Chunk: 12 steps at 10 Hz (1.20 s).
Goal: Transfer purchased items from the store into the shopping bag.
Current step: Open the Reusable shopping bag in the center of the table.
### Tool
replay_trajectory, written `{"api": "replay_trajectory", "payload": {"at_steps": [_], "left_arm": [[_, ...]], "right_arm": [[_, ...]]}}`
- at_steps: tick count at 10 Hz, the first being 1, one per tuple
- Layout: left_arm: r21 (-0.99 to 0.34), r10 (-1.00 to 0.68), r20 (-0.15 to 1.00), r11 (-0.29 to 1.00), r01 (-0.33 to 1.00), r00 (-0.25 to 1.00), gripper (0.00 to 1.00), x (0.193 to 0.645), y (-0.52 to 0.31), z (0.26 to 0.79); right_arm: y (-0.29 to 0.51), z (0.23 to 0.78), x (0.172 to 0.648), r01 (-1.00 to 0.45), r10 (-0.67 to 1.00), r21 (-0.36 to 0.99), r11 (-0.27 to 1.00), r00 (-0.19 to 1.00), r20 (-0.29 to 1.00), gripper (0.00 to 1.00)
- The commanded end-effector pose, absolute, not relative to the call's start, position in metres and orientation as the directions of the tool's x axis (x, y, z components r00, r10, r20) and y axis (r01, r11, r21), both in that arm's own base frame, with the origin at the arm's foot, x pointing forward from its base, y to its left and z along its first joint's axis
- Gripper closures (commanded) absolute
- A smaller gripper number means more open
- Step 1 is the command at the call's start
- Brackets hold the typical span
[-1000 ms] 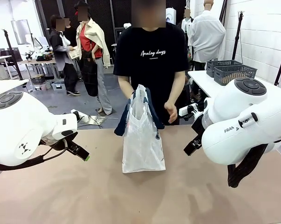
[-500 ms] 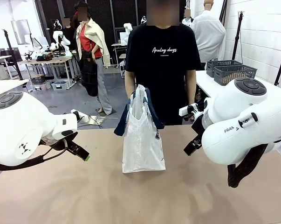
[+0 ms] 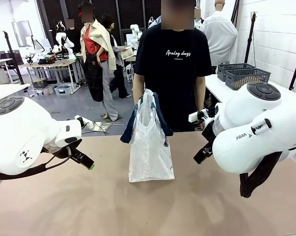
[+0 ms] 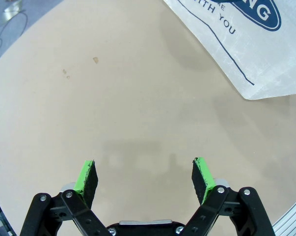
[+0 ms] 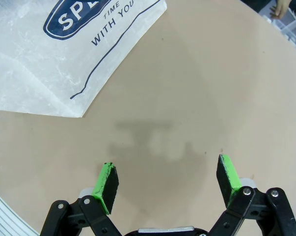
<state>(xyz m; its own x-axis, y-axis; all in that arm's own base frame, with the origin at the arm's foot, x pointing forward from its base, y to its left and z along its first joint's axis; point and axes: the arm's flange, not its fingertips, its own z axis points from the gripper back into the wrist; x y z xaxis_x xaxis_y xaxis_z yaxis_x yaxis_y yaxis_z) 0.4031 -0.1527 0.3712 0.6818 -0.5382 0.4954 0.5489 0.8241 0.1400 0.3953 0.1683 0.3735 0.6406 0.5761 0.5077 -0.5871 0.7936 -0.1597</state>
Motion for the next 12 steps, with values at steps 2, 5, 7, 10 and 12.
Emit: {"api": "replay_trajectory", "payload": {"at_steps": [2, 5, 7, 10, 12], "left_arm": [[0.139, -0.535, 0.496, 0.826, 0.546, 0.684, 0.0, 0.404, -0.151, 0.371], [0.139, -0.535, 0.496, 0.826, 0.546, 0.684, 0.0, 0.404, -0.151, 0.371], [0.139, -0.535, 0.496, 0.826, 0.546, 0.684, 0.0, 0.404, -0.151, 0.371], [0.168, -0.587, 0.447, 0.796, 0.582, 0.675, 0.0, 0.405, -0.161, 0.374], [0.027, -0.583, 0.422, 0.773, 0.633, 0.694, 0.0, 0.41, -0.173, 0.392]], "right_arm": [[0.168, 0.373, 0.395, -0.587, 0.576, -0.159, 0.794, 0.641, 0.508, 0.0], [0.168, 0.373, 0.395, -0.587, 0.576, -0.159, 0.794, 0.641, 0.508, 0.0], [0.168, 0.373, 0.395, -0.587, 0.576, -0.159, 0.794, 0.641, 0.508, 0.0], [0.168, 0.373, 0.395, -0.587, 0.576, -0.16, 0.794, 0.641, 0.508, 0.0], [0.184, 0.384, 0.4, -0.627, 0.59, -0.094, 0.774, 0.658, 0.469, 0.0]]}}
